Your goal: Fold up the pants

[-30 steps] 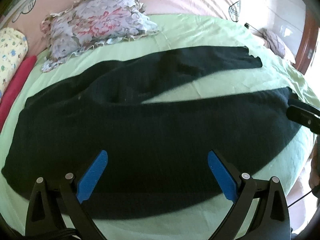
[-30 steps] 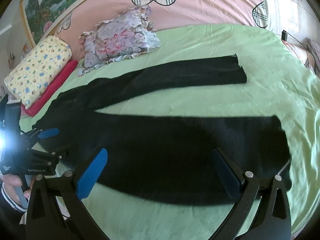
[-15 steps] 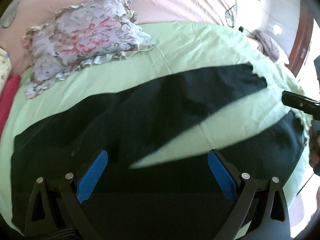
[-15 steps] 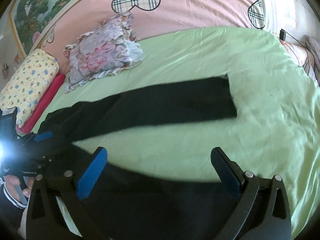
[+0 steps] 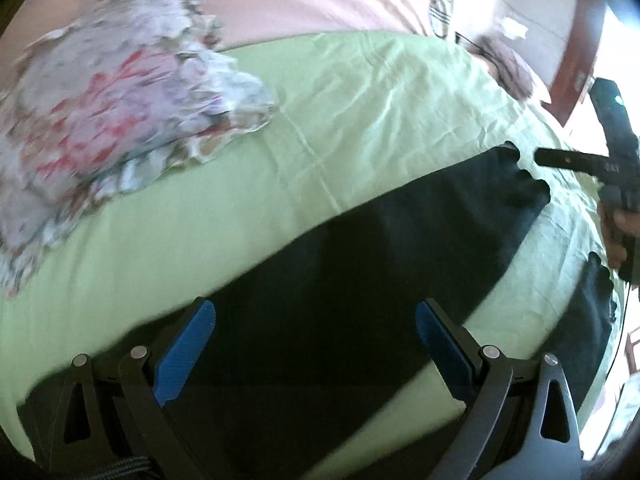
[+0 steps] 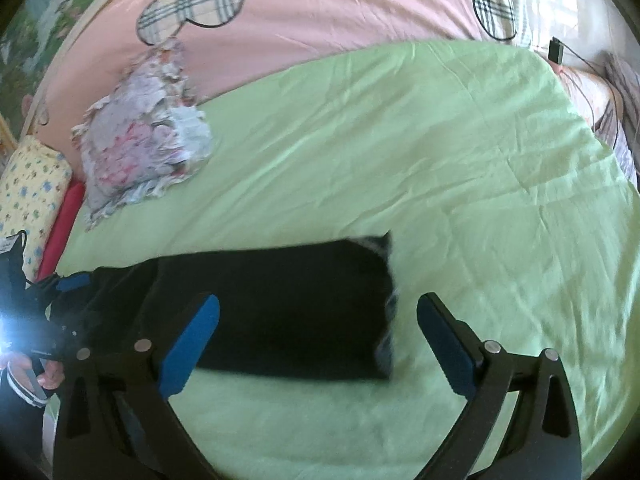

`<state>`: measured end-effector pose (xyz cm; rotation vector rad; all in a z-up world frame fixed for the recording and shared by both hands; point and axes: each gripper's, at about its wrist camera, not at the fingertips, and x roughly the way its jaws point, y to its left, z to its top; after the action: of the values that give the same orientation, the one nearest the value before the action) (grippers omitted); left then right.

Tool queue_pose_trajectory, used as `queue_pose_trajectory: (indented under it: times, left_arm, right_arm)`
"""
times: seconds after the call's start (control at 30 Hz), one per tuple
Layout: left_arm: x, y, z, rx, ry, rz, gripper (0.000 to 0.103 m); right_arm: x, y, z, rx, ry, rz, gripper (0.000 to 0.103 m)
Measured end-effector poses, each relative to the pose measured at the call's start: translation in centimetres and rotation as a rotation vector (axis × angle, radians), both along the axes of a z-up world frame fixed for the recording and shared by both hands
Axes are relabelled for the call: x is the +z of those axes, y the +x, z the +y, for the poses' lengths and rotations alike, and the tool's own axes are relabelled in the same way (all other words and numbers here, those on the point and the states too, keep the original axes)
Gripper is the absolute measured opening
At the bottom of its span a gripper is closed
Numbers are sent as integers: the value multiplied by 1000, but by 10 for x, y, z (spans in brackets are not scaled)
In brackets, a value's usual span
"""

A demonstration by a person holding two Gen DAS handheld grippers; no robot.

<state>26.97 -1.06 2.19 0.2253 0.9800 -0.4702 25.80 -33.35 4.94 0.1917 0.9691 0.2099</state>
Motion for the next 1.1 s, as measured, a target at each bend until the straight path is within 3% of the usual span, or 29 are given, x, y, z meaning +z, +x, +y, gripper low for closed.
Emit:
queue_pose_trajectory:
  times: [0.3,0.53,0.57,0.63,0.67,0.7,1.1]
  left_arm:
    - [-31,52,-9,-75,12,107,100]
    - [-56,78,-11,-113,6,210,95]
    - [-56,78,-11,-119,-8,217,86]
    - [-52,74,-10,-152,-61,245,54]
    - [-48,72,-11,-170,-91,259,24]
    - [-45,68,-12,-179,-103,263,11]
    - [14,-23,-1,-177,-234,157,9]
  right_arm:
    - [-24,42,-13,22,12,66,91]
    - [-40,59,-13,55,49,111,64]
    - [-40,59,-13,55,48,110,59]
    - [-38,60,-14,59,65,110,29]
    - [-38,59,-15,56,76,109,22]
    - [-36,58,-17,56,86,105,14]
    - [1,-6,-31,155,201,-1,10]
